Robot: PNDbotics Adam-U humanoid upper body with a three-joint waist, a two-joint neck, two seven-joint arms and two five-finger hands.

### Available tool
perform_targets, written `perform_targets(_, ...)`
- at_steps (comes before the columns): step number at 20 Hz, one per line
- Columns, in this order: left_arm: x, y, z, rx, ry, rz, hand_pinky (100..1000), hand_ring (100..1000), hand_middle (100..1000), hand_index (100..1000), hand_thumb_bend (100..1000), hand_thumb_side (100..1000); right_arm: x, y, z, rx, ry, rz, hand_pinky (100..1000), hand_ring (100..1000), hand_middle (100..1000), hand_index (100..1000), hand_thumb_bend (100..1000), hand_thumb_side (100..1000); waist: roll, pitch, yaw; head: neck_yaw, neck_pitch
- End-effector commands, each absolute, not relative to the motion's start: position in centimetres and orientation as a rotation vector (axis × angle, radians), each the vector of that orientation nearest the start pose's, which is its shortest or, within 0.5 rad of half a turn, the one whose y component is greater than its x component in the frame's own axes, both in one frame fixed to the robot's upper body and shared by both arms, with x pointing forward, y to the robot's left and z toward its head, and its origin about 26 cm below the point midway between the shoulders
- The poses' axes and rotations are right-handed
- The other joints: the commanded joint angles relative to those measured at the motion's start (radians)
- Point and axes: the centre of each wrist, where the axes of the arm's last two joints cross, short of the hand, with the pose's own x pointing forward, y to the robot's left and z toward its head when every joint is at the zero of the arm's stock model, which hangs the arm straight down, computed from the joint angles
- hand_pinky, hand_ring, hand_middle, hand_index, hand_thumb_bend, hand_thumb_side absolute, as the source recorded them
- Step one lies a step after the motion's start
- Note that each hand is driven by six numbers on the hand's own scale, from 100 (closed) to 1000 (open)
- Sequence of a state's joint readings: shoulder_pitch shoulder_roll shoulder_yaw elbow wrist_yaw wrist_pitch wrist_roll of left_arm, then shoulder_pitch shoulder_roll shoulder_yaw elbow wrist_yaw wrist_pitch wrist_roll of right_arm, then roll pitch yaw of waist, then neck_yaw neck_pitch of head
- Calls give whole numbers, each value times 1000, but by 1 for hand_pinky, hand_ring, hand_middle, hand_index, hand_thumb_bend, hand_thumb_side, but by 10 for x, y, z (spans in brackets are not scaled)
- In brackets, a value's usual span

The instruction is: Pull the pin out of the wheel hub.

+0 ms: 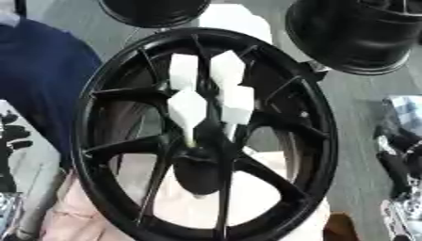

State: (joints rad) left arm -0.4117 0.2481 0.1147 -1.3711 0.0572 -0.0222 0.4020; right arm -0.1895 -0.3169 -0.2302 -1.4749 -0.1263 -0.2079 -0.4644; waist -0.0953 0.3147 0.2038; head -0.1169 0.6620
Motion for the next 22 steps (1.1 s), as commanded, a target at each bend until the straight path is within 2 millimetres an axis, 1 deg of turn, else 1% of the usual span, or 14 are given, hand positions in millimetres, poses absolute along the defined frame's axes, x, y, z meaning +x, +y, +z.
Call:
perform_targets(1, 378, 313, 97, 481, -1849, 256, 539, 564, 473, 665, 100, 865, 311, -390, 97, -689, -1976, -282, 697, 746, 617, 724, 435, 204, 0, -15, -4, -5, 7)
perform_targets(2, 377, 314, 97, 483, -1849, 256, 539, 565, 473, 665, 100, 866, 307, -392, 105, -701, -1984, -253, 703, 747, 618, 725, 443, 197, -1, -15, -5, -5, 8)
perform_targets(3, 377, 315, 97, 490, -1848, 253, 539, 565, 473, 665, 100, 866, 304, -392, 111, -707, -1998, -207, 706, 746, 619, 725, 448, 192, -8, -17, -7, -2, 11)
perform_targets(6, 375, 319, 98, 507, -1847, 245, 539, 566, 473, 665, 100, 866, 294, -393, 131, -741, -2046, -23, 716, 748, 624, 730, 470, 182, -22, -21, -9, 3, 14)
perform_targets(9, 375, 322, 98, 517, -1847, 240, 539, 566, 473, 665, 100, 866, 285, -394, 157, -791, -2085, 168, 728, 750, 628, 734, 491, 171, -30, -22, -10, 7, 9)
perform_targets(11, 374, 322, 98, 518, -1847, 241, 539, 566, 473, 665, 100, 866, 277, -395, 177, -837, -2094, 276, 728, 750, 628, 734, 491, 171, -29, -20, -11, 8, 7)
perform_targets(14, 375, 321, 98, 514, -1847, 247, 539, 566, 473, 665, 100, 866, 267, -396, 205, -877, -2099, 343, 728, 750, 628, 734, 491, 171, -23, -18, -13, 8, 5)
perform_targets(15, 375, 321, 98, 514, -1848, 246, 539, 567, 473, 665, 100, 864, 266, -395, 211, -879, -2100, 350, 763, 755, 642, 745, 553, 185, -23, -17, -12, 6, 0)
perform_targets(17, 374, 324, 103, 531, -1864, 225, 539, 568, 473, 665, 100, 865, 264, -384, 224, -861, -2136, 460, 781, 758, 650, 753, 550, 213, -45, -8, -2, 1, -24)
perform_targets(18, 374, 326, 105, 538, -1867, 220, 539, 568, 473, 665, 100, 865, 264, -378, 227, -850, -2148, 535, 791, 759, 654, 756, 548, 228, -50, -5, -1, 1, -31)
perform_targets(22, 372, 330, 108, 554, -1873, 211, 539, 568, 473, 665, 100, 865, 270, -361, 243, -843, -2150, 805, 809, 759, 658, 760, 544, 256, -59, 3, -2, 3, -47)
